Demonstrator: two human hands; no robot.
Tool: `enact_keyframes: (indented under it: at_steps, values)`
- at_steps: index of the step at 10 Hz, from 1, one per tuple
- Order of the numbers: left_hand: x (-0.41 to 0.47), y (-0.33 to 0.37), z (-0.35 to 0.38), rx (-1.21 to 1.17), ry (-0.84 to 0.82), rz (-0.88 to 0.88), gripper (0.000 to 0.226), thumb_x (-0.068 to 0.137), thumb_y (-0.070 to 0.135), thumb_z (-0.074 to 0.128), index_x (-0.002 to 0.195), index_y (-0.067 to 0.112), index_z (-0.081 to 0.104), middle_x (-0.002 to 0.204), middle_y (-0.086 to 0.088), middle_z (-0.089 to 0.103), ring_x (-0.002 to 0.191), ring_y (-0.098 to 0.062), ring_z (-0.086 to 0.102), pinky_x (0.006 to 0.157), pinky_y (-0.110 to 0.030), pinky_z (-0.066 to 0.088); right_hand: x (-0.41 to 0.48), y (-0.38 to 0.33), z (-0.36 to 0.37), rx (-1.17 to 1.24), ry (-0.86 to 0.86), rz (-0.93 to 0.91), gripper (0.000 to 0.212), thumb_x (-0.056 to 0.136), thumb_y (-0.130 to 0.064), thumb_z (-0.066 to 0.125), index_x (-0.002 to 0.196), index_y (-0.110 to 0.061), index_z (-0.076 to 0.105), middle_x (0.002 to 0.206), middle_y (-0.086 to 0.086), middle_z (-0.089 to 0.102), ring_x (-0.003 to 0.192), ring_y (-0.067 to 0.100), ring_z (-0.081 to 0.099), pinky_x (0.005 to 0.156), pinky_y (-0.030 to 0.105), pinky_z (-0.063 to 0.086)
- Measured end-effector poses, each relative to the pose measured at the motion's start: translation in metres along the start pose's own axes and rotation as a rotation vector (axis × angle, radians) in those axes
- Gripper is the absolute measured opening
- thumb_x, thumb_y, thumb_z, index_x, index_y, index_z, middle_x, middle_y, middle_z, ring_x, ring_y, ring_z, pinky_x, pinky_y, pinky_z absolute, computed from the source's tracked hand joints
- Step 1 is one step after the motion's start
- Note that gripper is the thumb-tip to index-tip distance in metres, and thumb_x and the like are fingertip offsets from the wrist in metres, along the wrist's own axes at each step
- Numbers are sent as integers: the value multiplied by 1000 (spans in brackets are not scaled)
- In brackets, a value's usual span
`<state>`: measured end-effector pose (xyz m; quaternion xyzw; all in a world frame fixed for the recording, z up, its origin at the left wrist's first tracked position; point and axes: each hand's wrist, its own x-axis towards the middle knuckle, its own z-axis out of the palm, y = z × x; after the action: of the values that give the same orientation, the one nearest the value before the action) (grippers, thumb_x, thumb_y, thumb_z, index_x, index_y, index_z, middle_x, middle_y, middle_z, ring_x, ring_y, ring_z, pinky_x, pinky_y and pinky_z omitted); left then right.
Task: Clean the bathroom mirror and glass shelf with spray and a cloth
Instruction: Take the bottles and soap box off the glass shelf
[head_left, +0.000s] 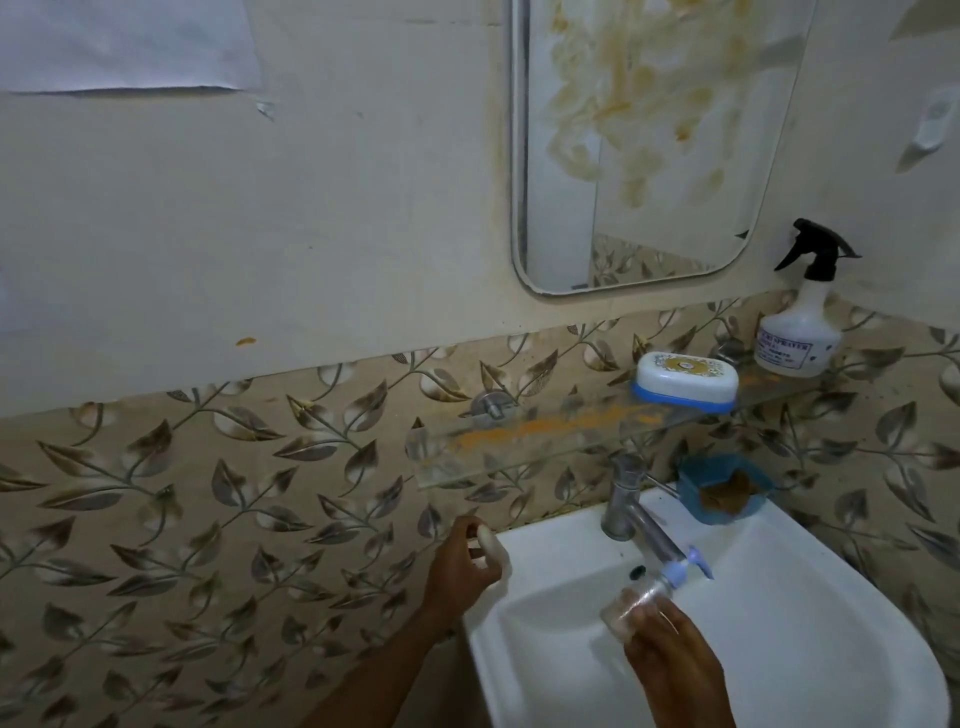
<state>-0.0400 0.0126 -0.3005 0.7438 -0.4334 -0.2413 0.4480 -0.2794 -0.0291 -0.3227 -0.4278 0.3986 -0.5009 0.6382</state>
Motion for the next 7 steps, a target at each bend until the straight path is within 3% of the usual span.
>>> enact_keyframes:
  at_steps: [1,2,3,4,5,6,7]
  values:
    - [13,-10,10,87,-21,-50,39,71,14,69,104,24,50,102,1,61,92,-16,62,74,-28,51,-2,-2,3,-146,-163,-81,25,82,-27,57,91,-50,63,113,-47,52,115,-13,50,89,-3,36]
    - [21,-20,16,172,-5,-51,35,77,20,64,110,20,53,102,1,62,94,-19,62,80,-32,51,-2,0,-2,-32,109,145,20,86,2,56,85,-15,65,77,0,70,77,24,60,55,14,54]
    - [25,-25,17,175,6,-53,37,78,23,64,112,21,53,105,0,63,97,-21,62,83,-33,51,2,-8,14,-216,66,189,17,80,13,59,91,0,61,82,12,64,75,25,59,66,30,52]
    - [29,-31,15,197,-11,-51,41,78,27,63,118,26,51,112,3,61,105,-21,60,89,-35,49,22,-6,32,-336,15,194,22,76,11,63,91,-6,63,88,17,65,80,28,59,72,34,49]
    - [31,-35,13,197,-70,-21,72,73,31,67,138,28,38,131,7,53,122,-18,50,100,-32,41,48,-2,57,-470,24,212,30,72,10,65,100,-2,64,96,18,66,86,31,61,77,37,49]
    - [35,-37,11,172,-142,-15,93,68,29,78,145,28,25,136,9,44,127,-14,43,100,-26,37,71,11,78,-581,-24,129,35,74,5,66,108,-4,63,103,15,67,90,28,60,76,29,48]
    - [39,-41,6,179,-172,-9,102,63,31,80,144,34,18,143,8,40,128,-13,42,103,-30,39,84,18,98,-659,-50,63,39,77,2,66,115,-4,61,100,11,66,92,26,59,64,13,39]
